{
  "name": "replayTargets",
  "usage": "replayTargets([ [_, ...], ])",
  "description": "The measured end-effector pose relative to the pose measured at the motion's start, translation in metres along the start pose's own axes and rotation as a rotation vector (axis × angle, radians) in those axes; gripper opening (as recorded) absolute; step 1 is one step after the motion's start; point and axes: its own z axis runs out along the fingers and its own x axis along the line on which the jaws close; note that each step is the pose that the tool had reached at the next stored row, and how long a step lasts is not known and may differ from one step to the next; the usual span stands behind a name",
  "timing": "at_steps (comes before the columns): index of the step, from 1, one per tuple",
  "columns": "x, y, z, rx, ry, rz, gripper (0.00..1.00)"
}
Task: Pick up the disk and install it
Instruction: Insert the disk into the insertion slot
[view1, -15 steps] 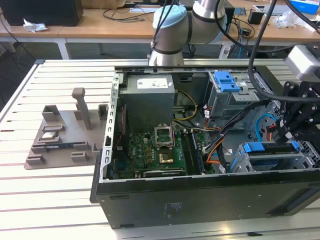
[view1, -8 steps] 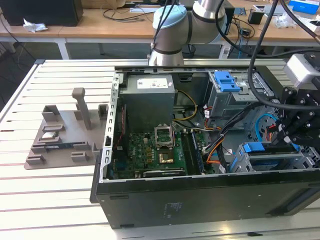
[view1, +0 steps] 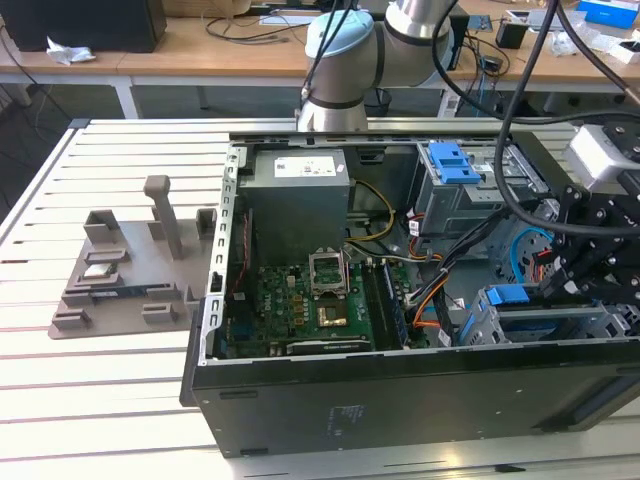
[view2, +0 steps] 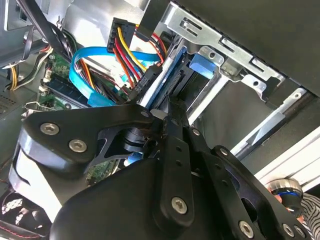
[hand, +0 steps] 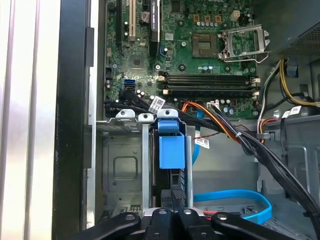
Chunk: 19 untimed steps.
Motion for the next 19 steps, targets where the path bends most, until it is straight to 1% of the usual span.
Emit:
replayTargets([
  [3,0.0000,-0.0006,0.0008,-0.0002,-0.0012,0.000,0.11],
  [4,-0.0003,-0.0004,-0.0021,-0.0002,-0.0038,0.000,0.11],
  [5,-0.0007,0.0006,-0.0101,-0.0003,-0.0016,0.000,0.11],
  [9,-0.0019,0.0028,-0.0287,-0.0003,-0.0012,0.000,0.11],
  [10,-0.0027,0.0040,-0.0390,-0.0002,-0.0010,0.000,0.11],
  [11,-0.0030,0.0048,-0.0454,-0.0002,-0.0011,0.000,0.11],
  [12,-0.0039,0.0063,-0.0579,-0.0002,-0.0009,0.000,0.11],
  [13,-0.0044,0.0072,-0.0664,-0.0002,-0.0009,0.000,0.11],
  [16,-0.0058,0.0097,-0.0867,-0.0002,-0.0010,0.000,0.11],
  [17,-0.0064,0.0106,-0.0948,-0.0002,-0.0007,0.000,0.11],
  [19,-0.0068,0.0113,-0.1004,-0.0003,-0.0009,0.000,0.11],
])
